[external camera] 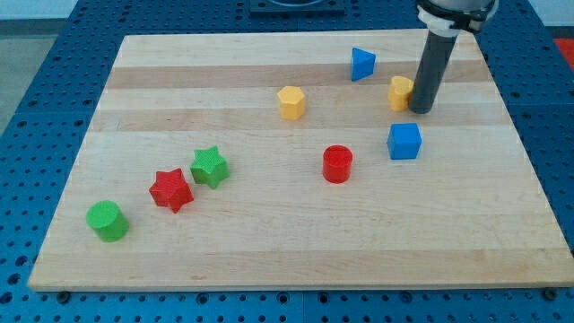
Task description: Push the yellow hexagon towards the green star
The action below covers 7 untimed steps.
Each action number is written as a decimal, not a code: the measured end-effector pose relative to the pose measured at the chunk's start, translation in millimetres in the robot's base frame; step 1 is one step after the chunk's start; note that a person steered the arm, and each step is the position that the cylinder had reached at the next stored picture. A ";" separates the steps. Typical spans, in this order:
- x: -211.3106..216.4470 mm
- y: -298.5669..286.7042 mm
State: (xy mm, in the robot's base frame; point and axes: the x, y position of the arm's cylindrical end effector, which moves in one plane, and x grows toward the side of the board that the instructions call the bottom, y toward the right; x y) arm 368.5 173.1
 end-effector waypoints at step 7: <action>-8.3 -17.2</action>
